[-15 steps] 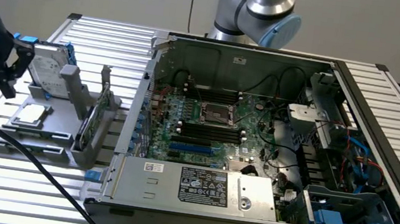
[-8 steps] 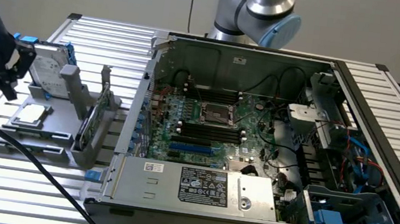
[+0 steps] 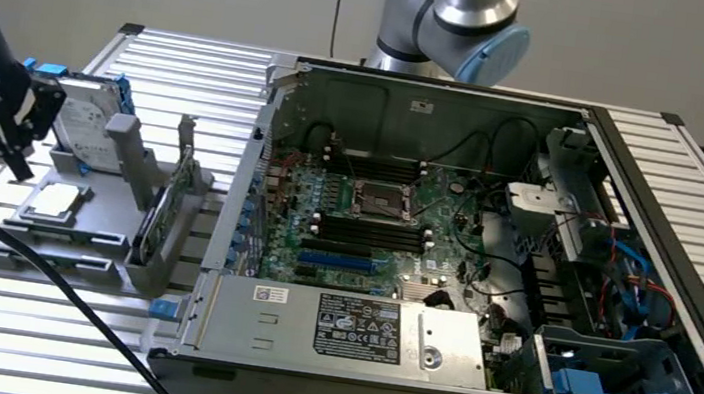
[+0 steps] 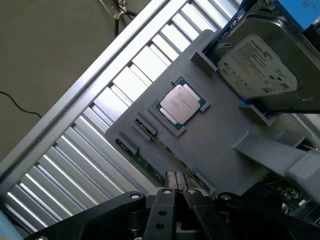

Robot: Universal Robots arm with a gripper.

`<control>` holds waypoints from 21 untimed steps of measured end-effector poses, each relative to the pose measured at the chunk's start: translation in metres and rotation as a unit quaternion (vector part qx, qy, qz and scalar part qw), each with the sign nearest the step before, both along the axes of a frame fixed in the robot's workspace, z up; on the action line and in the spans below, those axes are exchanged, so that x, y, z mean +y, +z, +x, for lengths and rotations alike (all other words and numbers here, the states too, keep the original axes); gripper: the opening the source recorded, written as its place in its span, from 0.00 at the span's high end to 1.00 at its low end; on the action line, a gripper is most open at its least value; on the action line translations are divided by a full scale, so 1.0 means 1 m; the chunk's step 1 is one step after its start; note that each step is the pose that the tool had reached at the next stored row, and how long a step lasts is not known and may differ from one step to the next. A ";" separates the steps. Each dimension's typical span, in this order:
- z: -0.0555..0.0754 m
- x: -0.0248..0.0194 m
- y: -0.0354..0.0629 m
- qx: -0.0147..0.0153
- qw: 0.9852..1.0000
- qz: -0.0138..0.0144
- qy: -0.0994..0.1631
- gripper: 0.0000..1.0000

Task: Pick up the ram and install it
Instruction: 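Pick up the ram and move it above insertion slot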

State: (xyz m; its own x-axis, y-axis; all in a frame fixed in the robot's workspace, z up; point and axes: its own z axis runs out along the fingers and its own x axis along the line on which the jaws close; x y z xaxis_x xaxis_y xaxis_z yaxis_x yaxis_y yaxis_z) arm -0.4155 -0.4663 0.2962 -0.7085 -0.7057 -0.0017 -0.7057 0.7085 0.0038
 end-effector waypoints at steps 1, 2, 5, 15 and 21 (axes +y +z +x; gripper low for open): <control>0.000 0.0000 -0.0007 0.000 1.000 0.000 0.009 0.89; 0.000 0.0001 -0.0014 0.000 1.000 0.000 0.018 0.89; 0.000 0.0001 -0.0037 0.000 0.999 0.000 0.045 0.89; 0.000 0.0005 -0.0111 0.000 0.991 0.000 0.136 0.89; 0.000 0.0005 -0.0154 0.000 0.982 0.000 0.189 0.89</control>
